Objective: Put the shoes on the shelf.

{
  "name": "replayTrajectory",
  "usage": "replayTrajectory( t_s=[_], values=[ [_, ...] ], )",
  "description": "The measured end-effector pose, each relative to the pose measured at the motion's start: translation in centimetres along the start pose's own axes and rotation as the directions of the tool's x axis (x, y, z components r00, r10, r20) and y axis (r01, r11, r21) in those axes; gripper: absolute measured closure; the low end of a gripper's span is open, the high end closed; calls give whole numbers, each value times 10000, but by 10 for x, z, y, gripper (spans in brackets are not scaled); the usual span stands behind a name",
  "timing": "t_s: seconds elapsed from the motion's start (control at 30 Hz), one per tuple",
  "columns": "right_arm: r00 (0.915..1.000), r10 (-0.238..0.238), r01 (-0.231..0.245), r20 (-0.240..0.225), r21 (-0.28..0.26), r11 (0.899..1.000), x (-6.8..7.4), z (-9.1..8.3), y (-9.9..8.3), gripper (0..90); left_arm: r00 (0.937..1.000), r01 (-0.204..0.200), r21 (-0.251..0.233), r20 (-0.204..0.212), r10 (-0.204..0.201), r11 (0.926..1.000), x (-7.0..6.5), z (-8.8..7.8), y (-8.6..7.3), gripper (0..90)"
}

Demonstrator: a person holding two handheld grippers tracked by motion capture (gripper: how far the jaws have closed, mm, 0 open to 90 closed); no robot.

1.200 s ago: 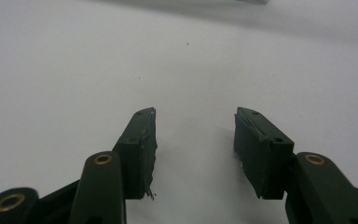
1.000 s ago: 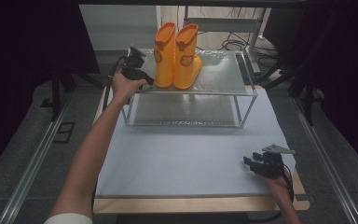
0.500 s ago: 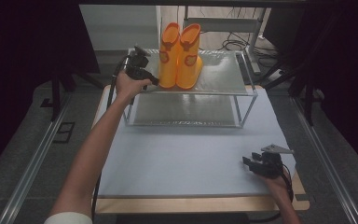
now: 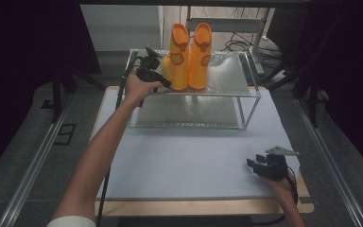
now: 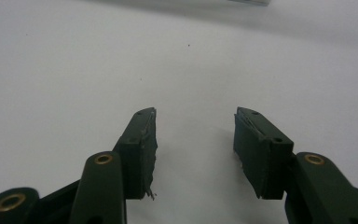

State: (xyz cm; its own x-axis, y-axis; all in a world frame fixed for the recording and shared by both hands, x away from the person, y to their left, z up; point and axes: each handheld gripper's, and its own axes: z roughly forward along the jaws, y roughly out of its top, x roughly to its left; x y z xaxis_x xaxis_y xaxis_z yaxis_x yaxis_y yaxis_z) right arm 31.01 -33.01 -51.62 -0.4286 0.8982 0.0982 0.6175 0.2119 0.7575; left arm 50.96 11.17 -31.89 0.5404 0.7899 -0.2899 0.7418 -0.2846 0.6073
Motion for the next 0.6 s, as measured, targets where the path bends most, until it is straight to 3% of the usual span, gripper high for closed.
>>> replayTrajectory(
  t_s=[0.2,0.33,0.6],
  values=[
    [10000,-35,35,17,-48,10000,1,0,0,487,10000,-55,-462,22,56,9989,3,-18,-6,719],
    [9999,-101,101,22,-24,9999,2,0,1,482,9992,-380,-750,58,386,9965,2,-34,-13,606],
    [10000,-96,96,21,-61,9999,2,0,1,479,9936,-966,-932,501,1016,9909,-7,-61,-34,544]
  ],
)
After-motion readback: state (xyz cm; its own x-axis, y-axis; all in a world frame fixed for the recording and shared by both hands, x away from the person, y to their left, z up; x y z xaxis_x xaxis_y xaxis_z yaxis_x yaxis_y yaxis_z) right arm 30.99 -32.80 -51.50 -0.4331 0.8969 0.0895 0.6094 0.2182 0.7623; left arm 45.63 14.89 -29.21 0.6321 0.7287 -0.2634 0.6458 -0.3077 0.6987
